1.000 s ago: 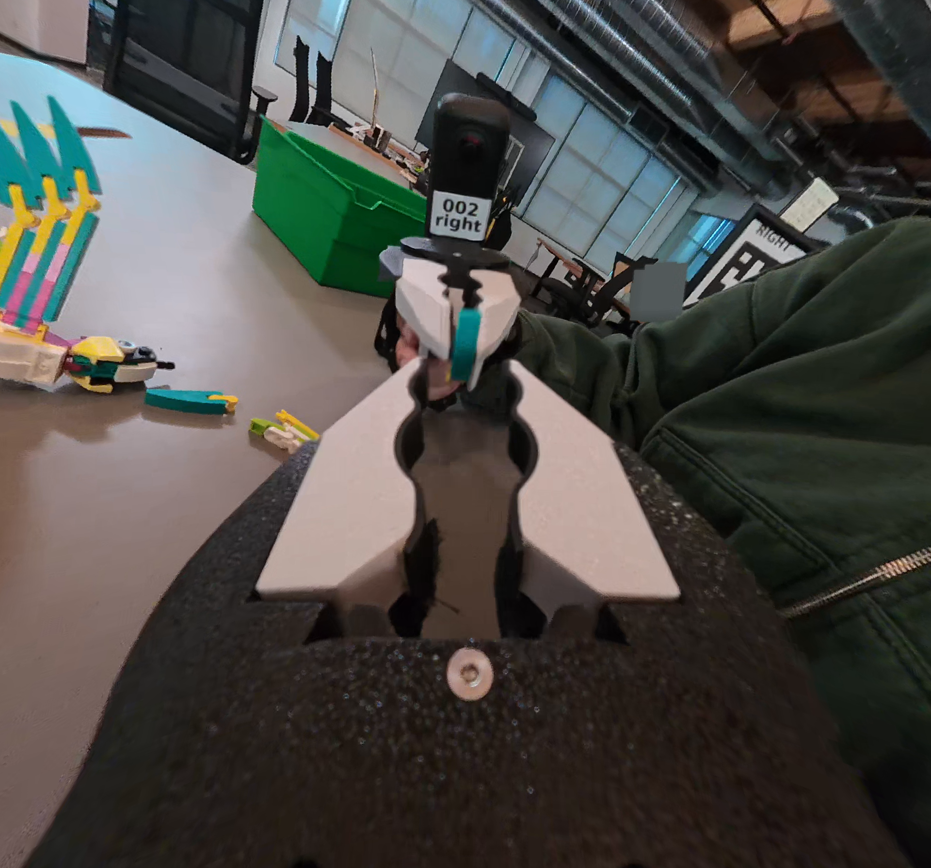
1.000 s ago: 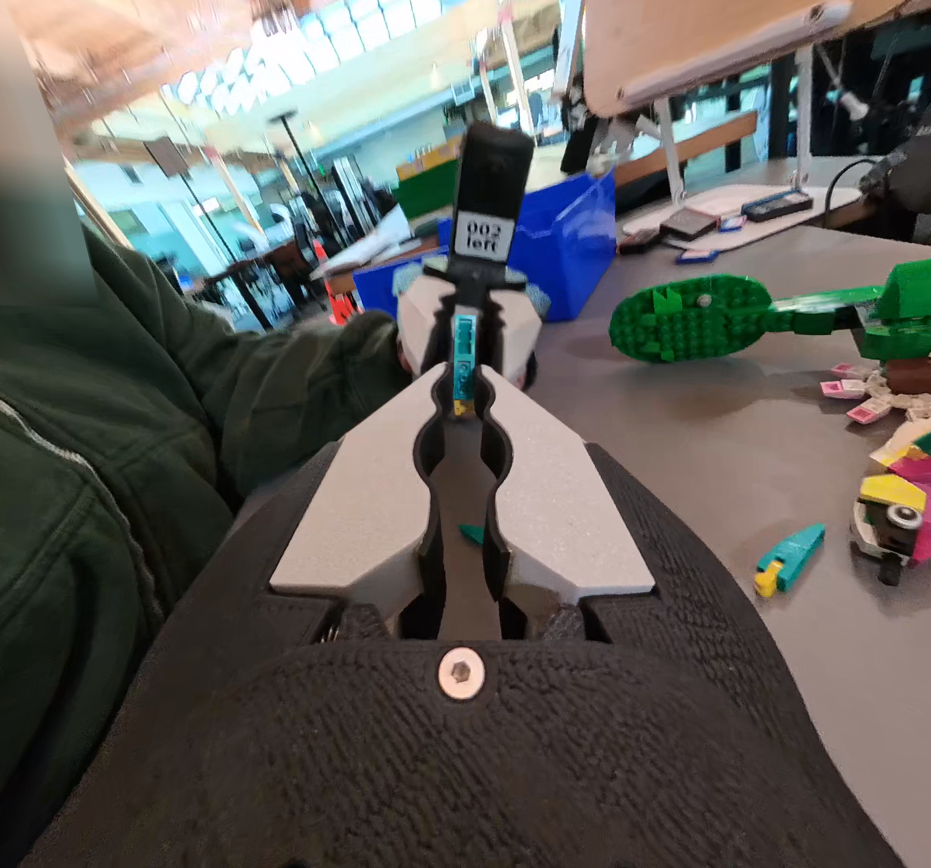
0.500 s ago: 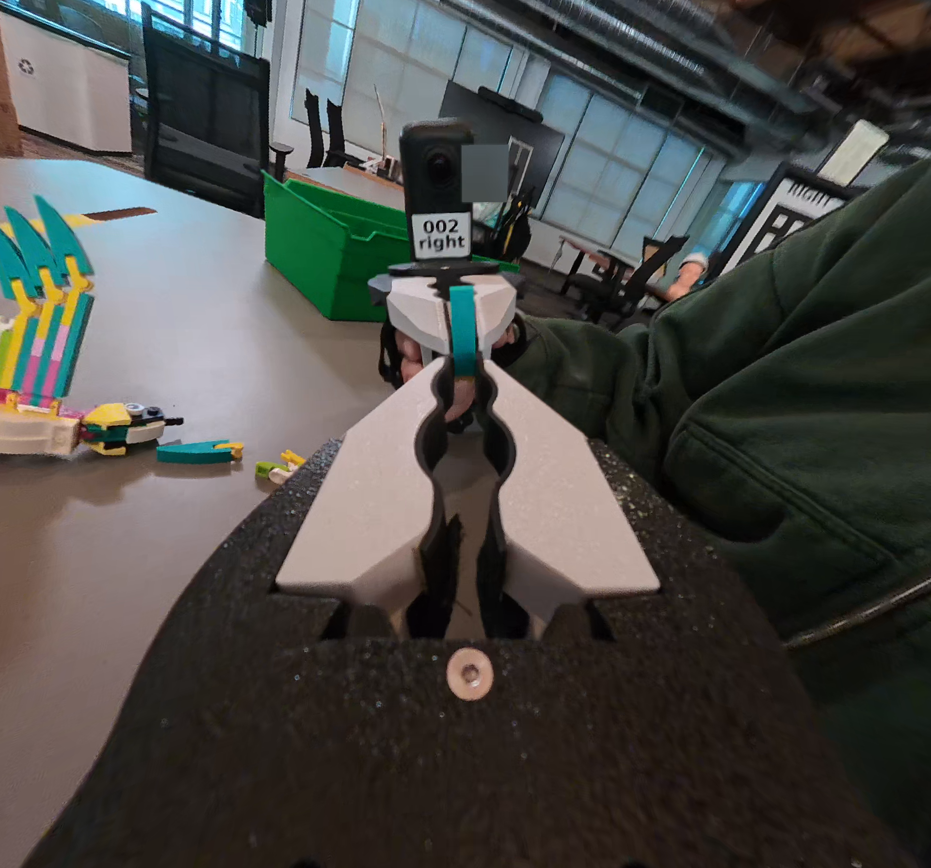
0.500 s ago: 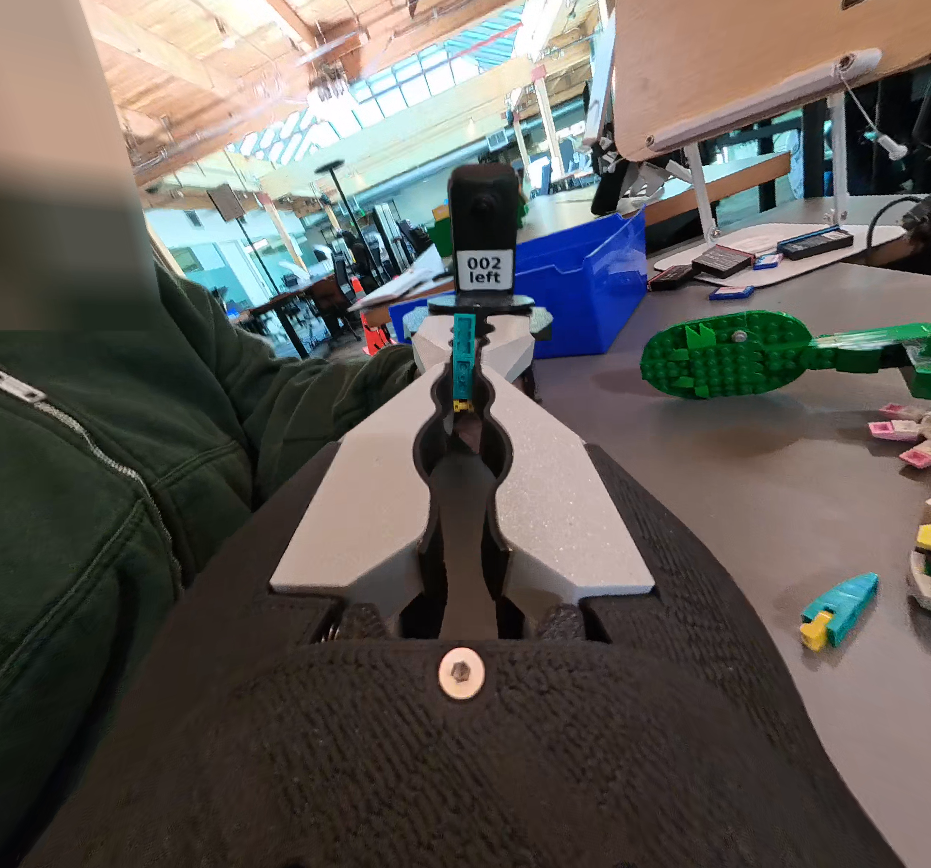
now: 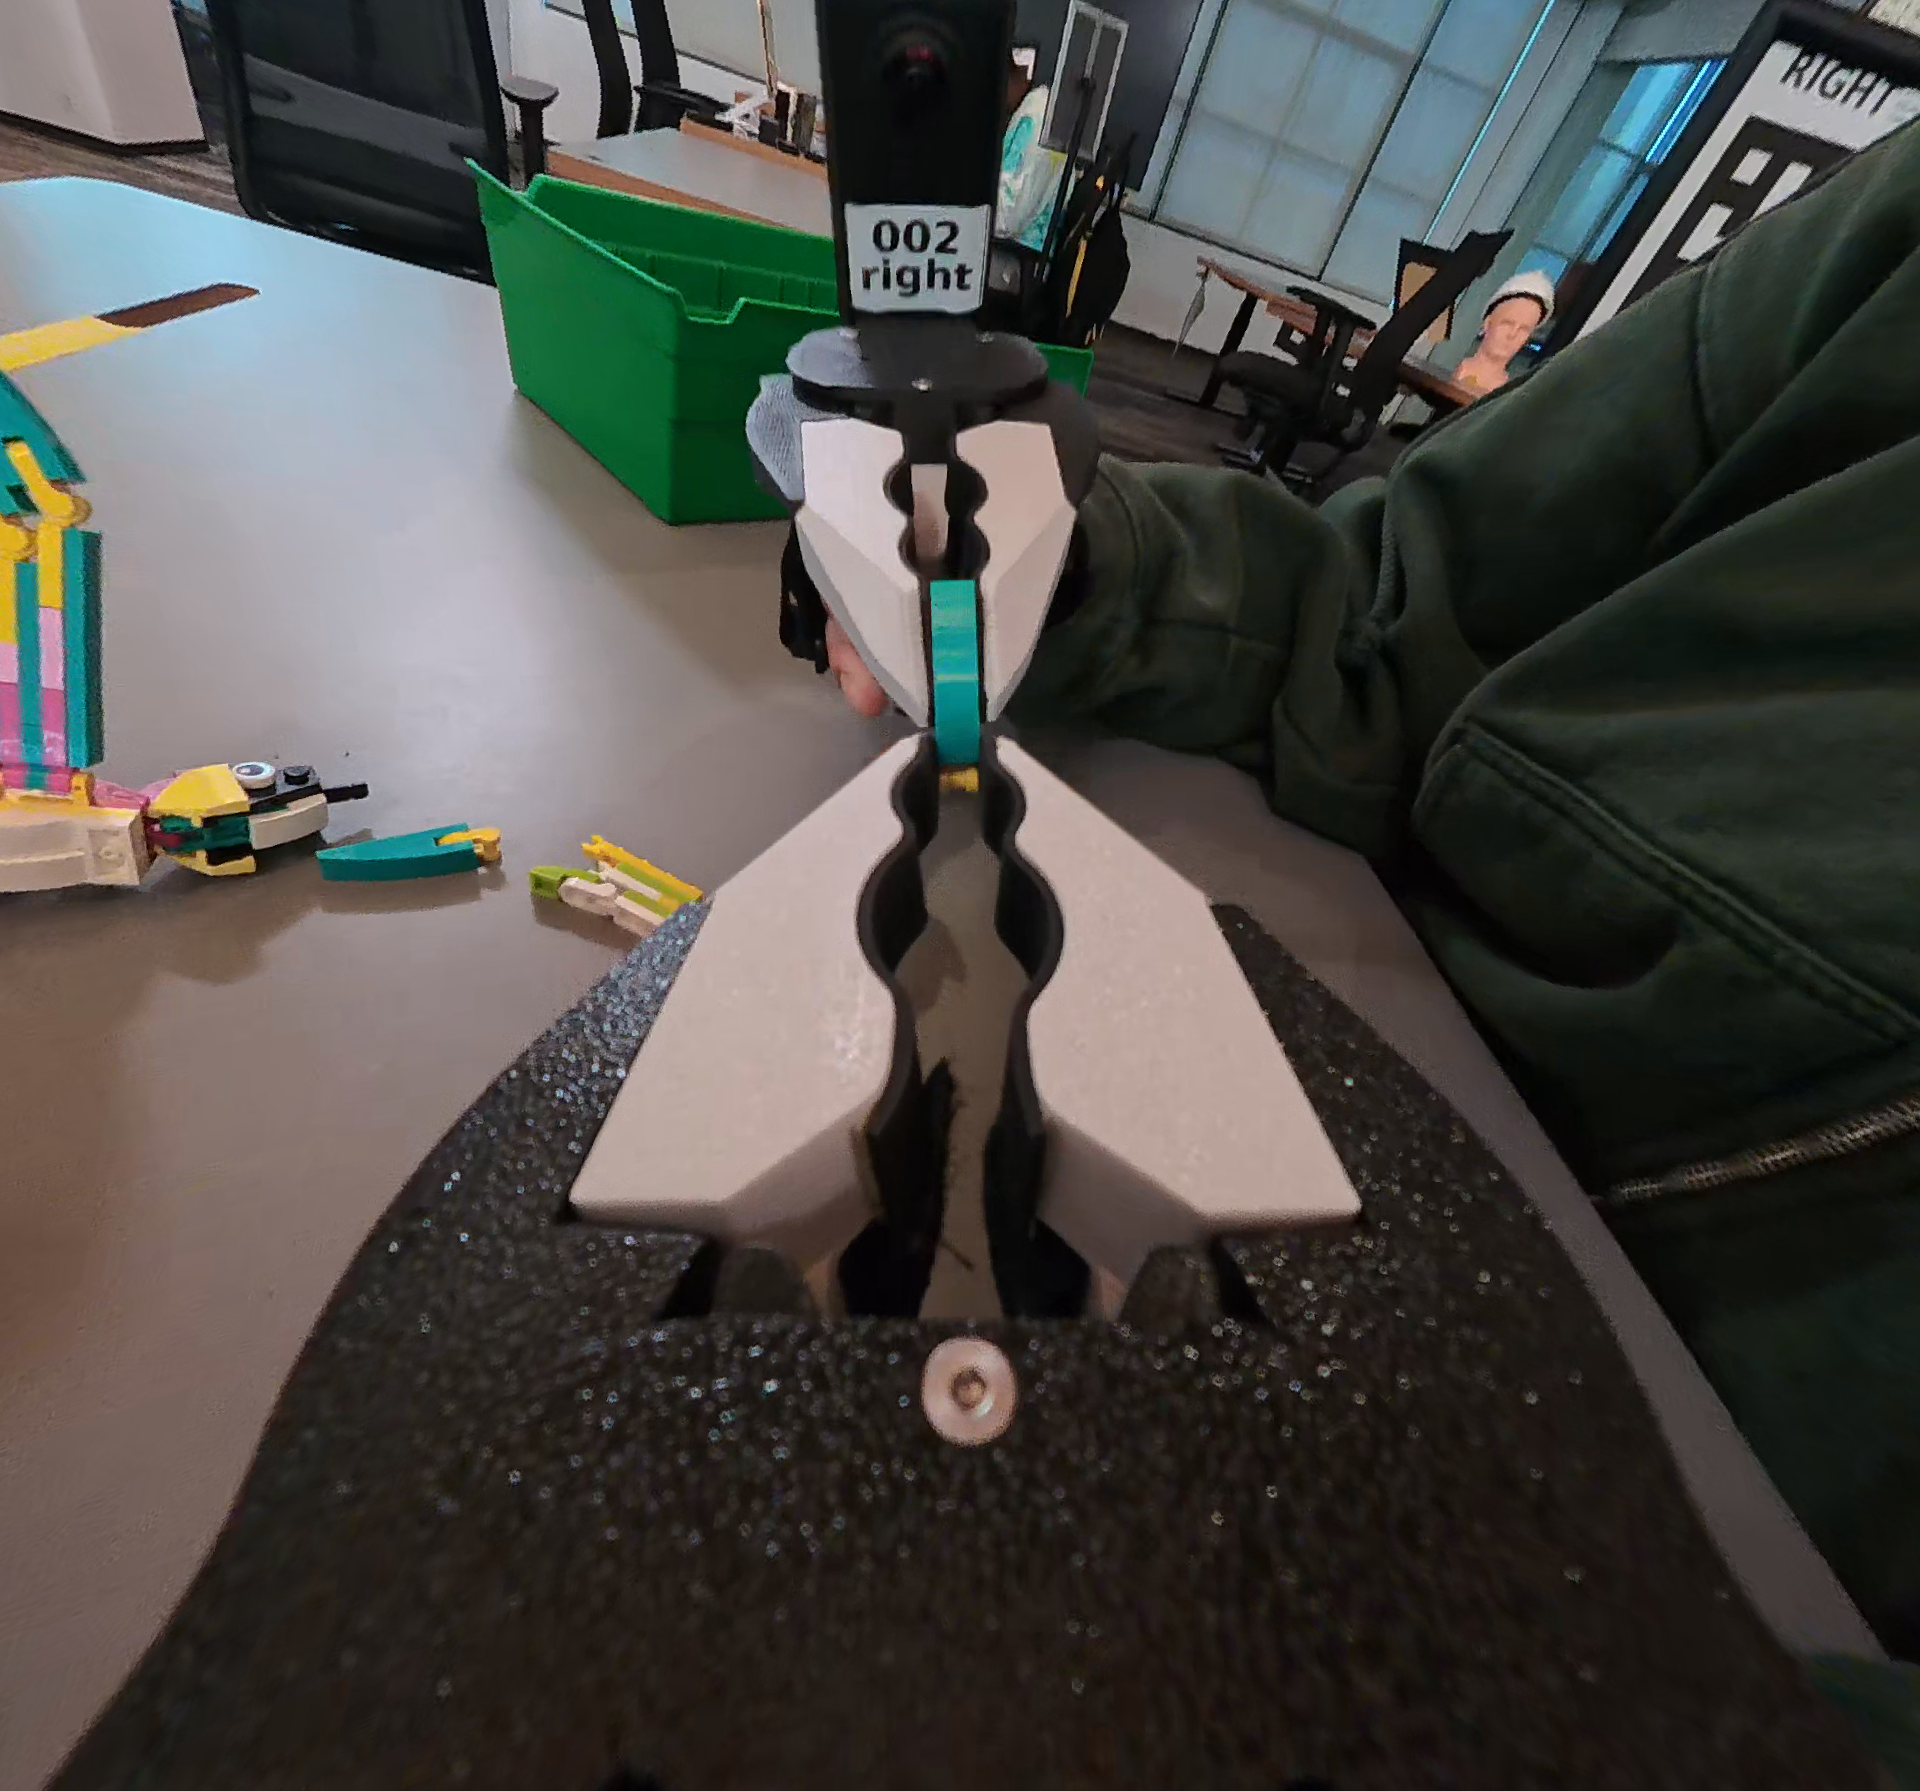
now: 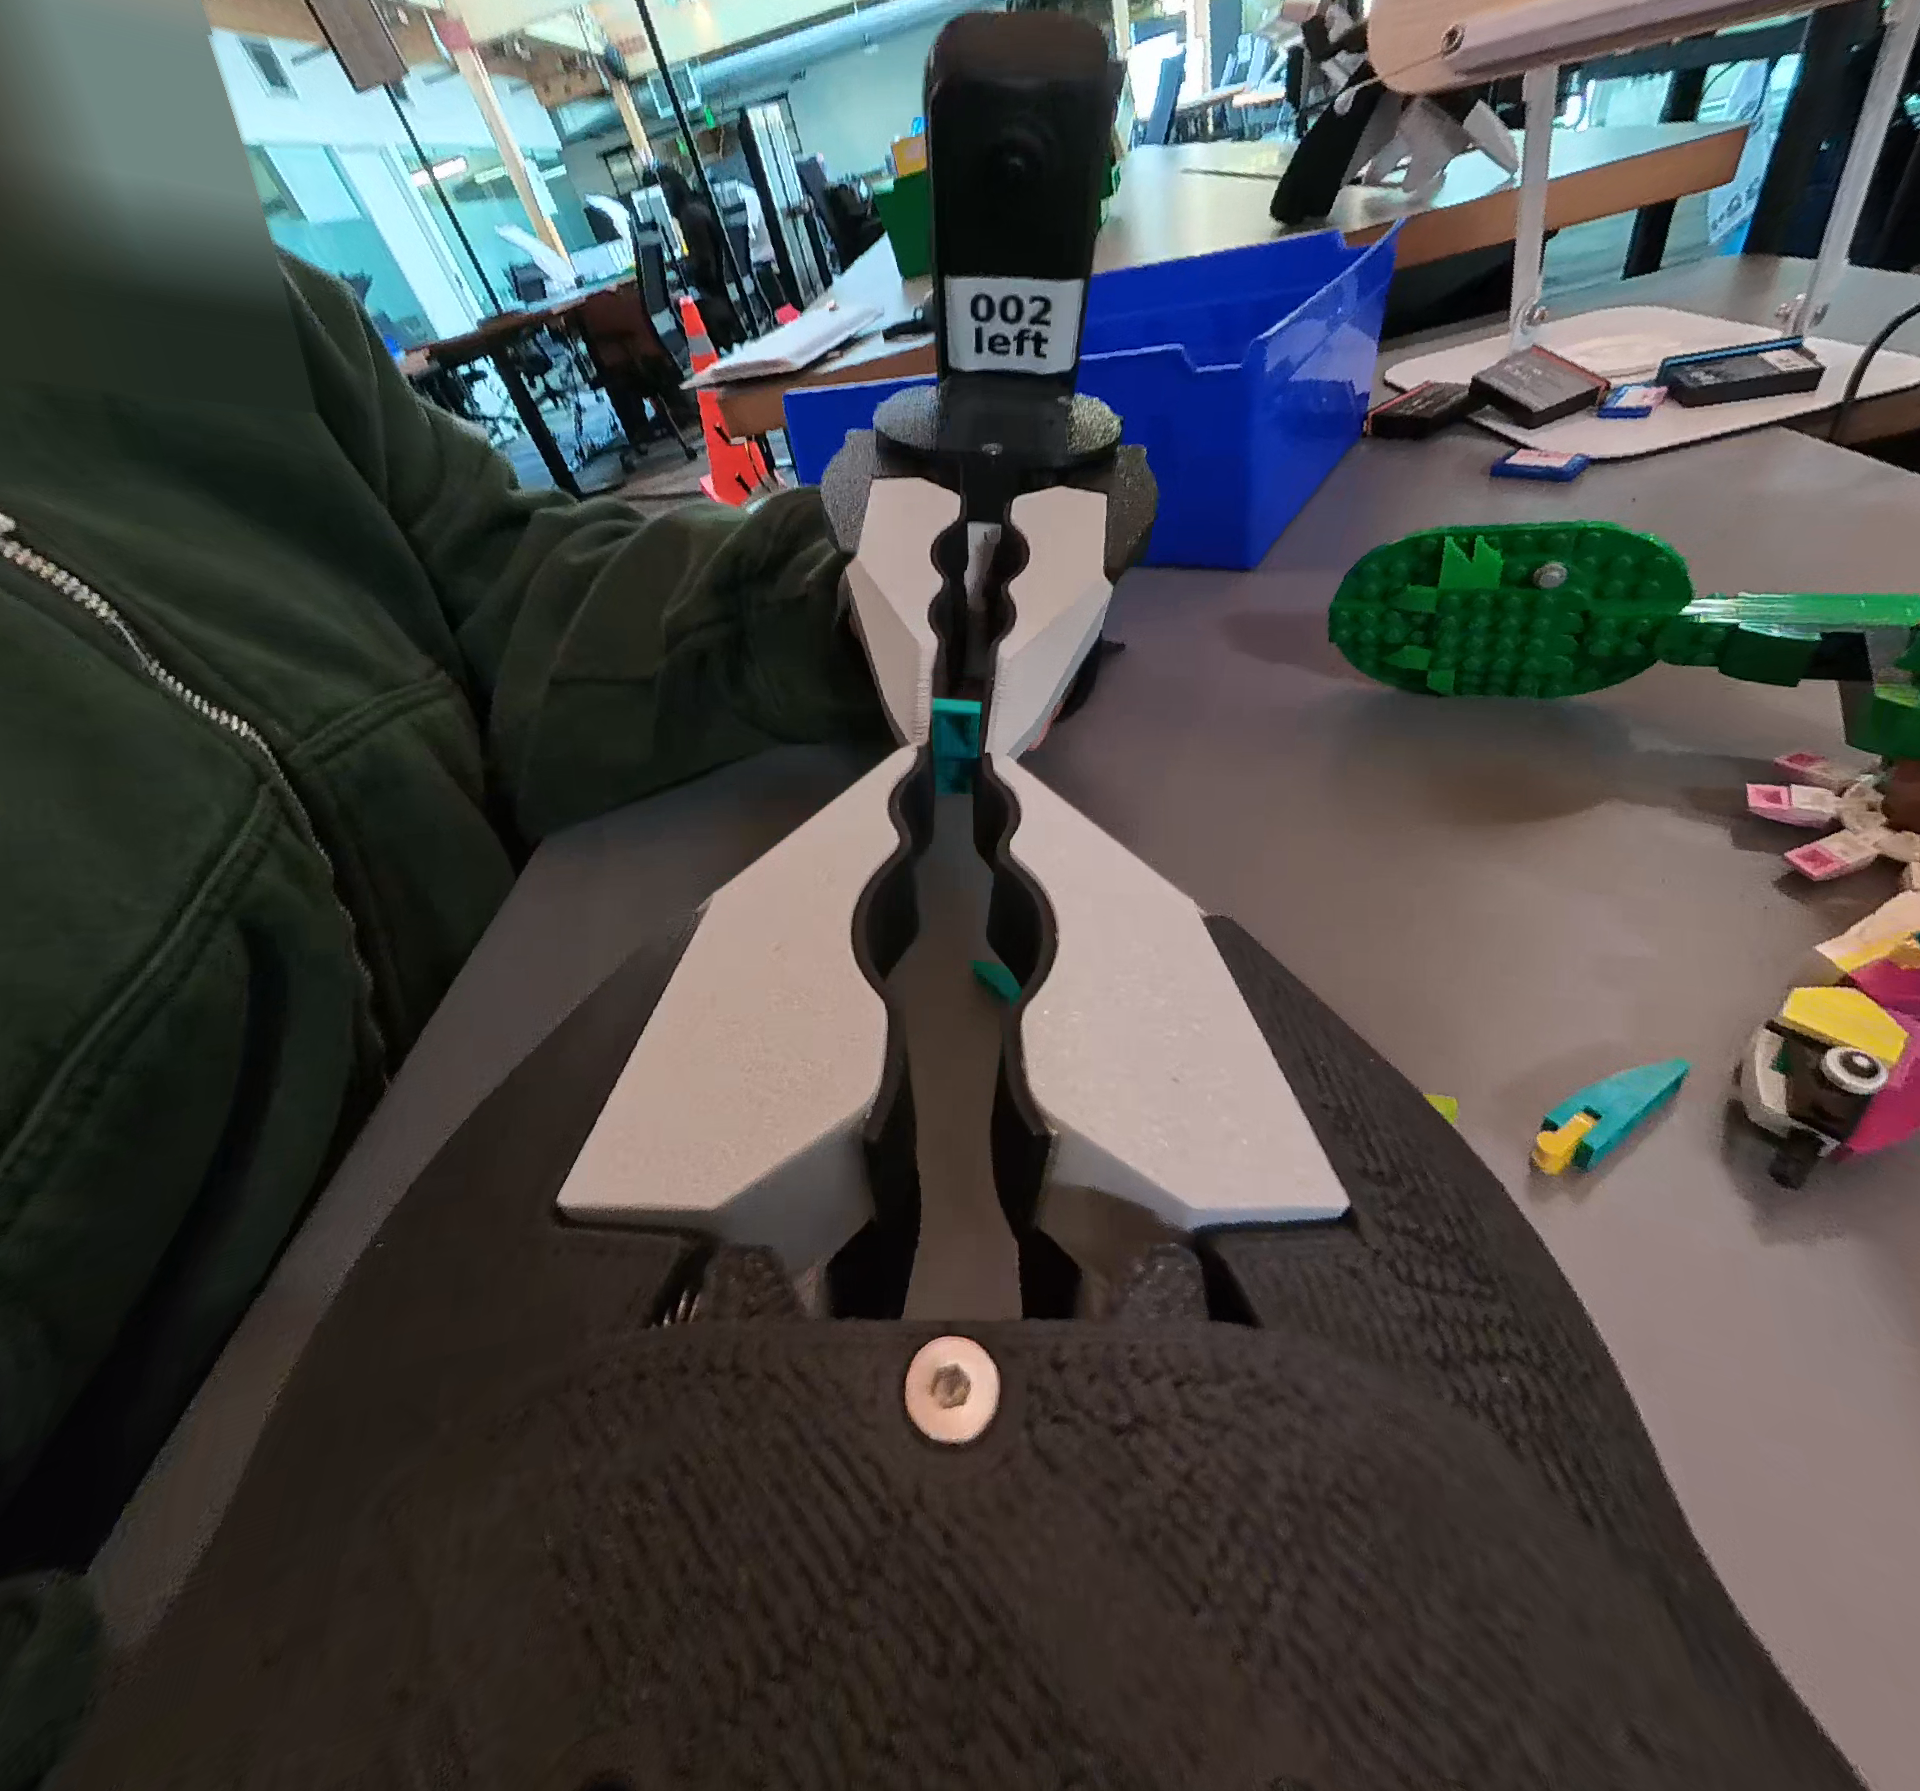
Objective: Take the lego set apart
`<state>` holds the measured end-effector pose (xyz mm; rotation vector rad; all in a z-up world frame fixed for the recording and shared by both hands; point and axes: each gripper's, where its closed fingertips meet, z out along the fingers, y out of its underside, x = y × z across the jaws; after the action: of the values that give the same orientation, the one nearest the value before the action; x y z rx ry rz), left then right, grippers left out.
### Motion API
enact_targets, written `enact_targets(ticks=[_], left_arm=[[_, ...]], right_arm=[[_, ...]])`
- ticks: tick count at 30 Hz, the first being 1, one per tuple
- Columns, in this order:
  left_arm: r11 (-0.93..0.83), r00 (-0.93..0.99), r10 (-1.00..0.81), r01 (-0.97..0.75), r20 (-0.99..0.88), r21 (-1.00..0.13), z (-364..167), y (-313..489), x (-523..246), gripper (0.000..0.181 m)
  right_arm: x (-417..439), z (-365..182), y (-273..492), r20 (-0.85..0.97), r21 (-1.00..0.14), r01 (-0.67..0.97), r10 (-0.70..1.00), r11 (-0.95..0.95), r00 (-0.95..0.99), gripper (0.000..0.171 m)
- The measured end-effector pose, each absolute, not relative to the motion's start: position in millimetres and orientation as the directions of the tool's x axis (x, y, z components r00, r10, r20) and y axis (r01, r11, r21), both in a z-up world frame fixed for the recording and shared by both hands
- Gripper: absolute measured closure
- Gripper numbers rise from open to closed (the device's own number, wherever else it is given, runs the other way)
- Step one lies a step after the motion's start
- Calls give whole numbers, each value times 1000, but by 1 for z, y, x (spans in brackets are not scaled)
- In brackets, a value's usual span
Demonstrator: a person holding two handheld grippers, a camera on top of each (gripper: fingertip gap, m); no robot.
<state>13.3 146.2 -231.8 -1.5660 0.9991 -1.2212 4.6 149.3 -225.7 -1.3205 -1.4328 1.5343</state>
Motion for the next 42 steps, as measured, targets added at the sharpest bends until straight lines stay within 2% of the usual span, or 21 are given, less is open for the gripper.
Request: enact_targets(ticks=[8, 9, 10, 12, 15, 17, 20, 23, 31, 34, 37, 42], left_arm=[[-289, 163, -949, -121, 268, -950, -240, 140, 17, 175], [-285, 158, -951, -107, 266, -953, -237, 140, 12, 175], [-301, 173, -939, -5, 296, -954, -221, 147, -4, 175], [-290, 238, -917, 149, 319, -945, -198, 162, -41, 175], [-333, 220, -898, 228, 382, -915, -195, 167, -37, 176], [-372, 187, -886, 262, 425, -890, -196, 167, -25, 176], [-398, 142, -873, 343, 466, -851, -190, 168, -17, 176], [-412, 111, -873, 356, 476, -839, -188, 164, -10, 176], [-436, 84, -869, 339, 488, -834, -191, 159, 3, 176], [-429, 99, -875, 297, 474, -853, -195, 157, 7, 175], [-440, 37, -883, 277, 467, -854, -193, 149, 8, 167], [-448, -1, -887, 237, 461, -862, -195, 142, 10, 167]], right_arm=[[18, -238, 142, -186, -961, 256, 934, -107, -305, 169], [22, -243, 147, -175, -955, 282, 945, -94, -277, 171], [31, -247, 159, -165, -950, 296, 961, -95, -220, 171], [52, -232, 180, -188, -966, 207, 971, -155, -146, 171], [52, -216, 196, -216, -975, 75, 974, -211, -67, 171], [38, -207, 191, -290, -957, -3, 952, -291, -94, 169], [15, -189, 177, -351, -925, -101, 925, -367, -148, 154], [0, -182, 170, -383, -906, -132, 912, -402, -147, 153], [-7, -184, 165, -421, -887, -122, 889, -445, -180, 166], [-3, -189, 162, -382, -915, -62, 905, -399, -190, 166], [1, -197, 156, -312, -949, 13, 930, -316, -195, 166], [4, -208, 147, -266, -963, 96, 940, -251, -214, 166]])
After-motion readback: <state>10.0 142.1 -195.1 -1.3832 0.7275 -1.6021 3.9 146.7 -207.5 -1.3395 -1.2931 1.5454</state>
